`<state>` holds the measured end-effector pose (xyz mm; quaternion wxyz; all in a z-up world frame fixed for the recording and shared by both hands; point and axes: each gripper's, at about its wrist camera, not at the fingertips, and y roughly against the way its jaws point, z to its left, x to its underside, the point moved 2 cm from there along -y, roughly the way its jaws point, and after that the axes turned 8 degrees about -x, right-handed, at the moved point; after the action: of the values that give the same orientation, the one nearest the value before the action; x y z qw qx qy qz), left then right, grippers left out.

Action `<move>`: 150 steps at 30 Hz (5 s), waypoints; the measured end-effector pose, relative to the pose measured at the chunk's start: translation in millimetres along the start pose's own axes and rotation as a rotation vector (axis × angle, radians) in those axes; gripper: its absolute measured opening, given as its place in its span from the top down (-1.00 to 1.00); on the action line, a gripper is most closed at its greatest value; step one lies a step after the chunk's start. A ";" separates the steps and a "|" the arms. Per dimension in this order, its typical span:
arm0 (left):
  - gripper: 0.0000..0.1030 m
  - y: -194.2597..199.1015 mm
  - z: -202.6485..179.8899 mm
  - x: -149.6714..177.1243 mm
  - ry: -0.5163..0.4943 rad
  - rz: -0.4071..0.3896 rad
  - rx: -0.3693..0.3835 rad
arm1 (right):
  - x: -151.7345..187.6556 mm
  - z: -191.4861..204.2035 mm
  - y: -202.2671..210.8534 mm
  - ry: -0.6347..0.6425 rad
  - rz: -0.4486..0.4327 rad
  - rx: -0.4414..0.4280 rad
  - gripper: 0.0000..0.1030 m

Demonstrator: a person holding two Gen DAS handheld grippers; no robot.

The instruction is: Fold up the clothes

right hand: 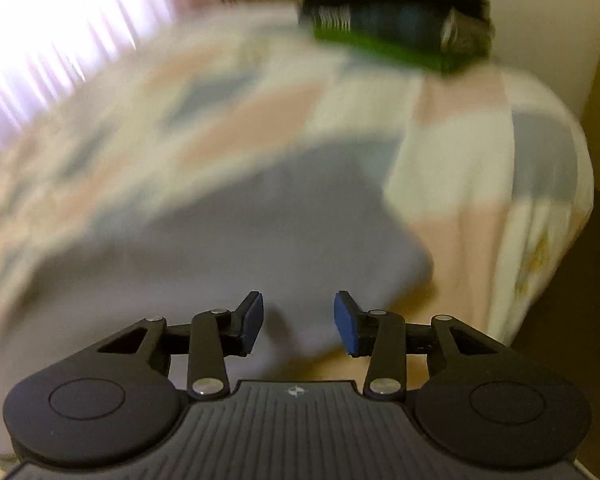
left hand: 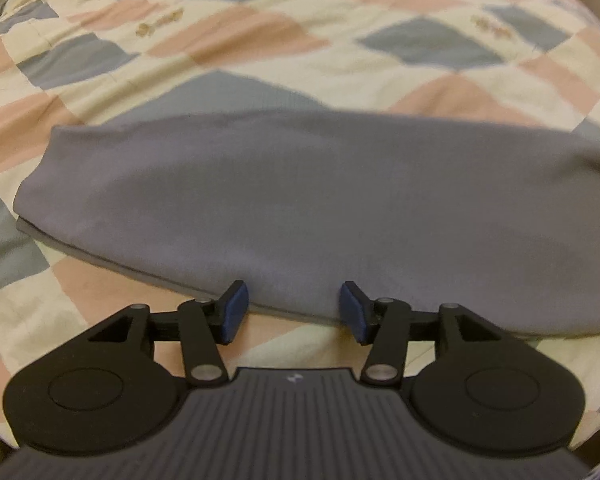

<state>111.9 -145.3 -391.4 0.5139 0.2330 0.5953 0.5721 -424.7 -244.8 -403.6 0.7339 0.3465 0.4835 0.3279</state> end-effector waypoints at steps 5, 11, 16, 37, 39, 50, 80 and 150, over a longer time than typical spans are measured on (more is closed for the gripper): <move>-0.17 24.7 0.9 6.6 -0.044 0.000 -0.002 | 19.9 17.8 39.0 -0.071 -0.018 -0.055 -0.19; -0.51 91.7 18.6 37.3 -0.120 -0.037 0.062 | 72.5 78.3 97.9 -0.019 0.013 -0.129 -0.50; -0.52 150.7 47.9 65.1 -0.138 -0.062 0.086 | 114.1 130.5 153.9 0.002 0.045 -0.174 -0.68; -0.89 290.3 89.0 95.3 -0.243 -0.261 0.130 | 160.6 213.5 324.3 0.128 -0.082 -0.169 -0.96; -0.89 292.1 91.3 96.9 -0.246 -0.262 0.134 | 162.1 216.5 325.9 0.135 -0.076 -0.163 -0.96; -0.91 291.3 93.3 95.4 -0.245 -0.252 0.151 | 167.1 233.7 316.9 0.219 -0.028 -0.111 -0.96; -0.93 204.6 -1.9 7.3 -0.037 -0.060 0.160 | 43.9 218.9 197.6 0.421 0.105 -0.094 -0.96; 0.71 -28.1 199.3 -69.5 0.581 0.064 0.832 | 178.0 489.7 7.4 0.362 -0.023 -0.704 0.89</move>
<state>320.9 -124.1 -356.9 0.1731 0.2673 0.8836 0.3431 89.6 -189.2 -340.2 0.7145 0.0046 0.4670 0.5210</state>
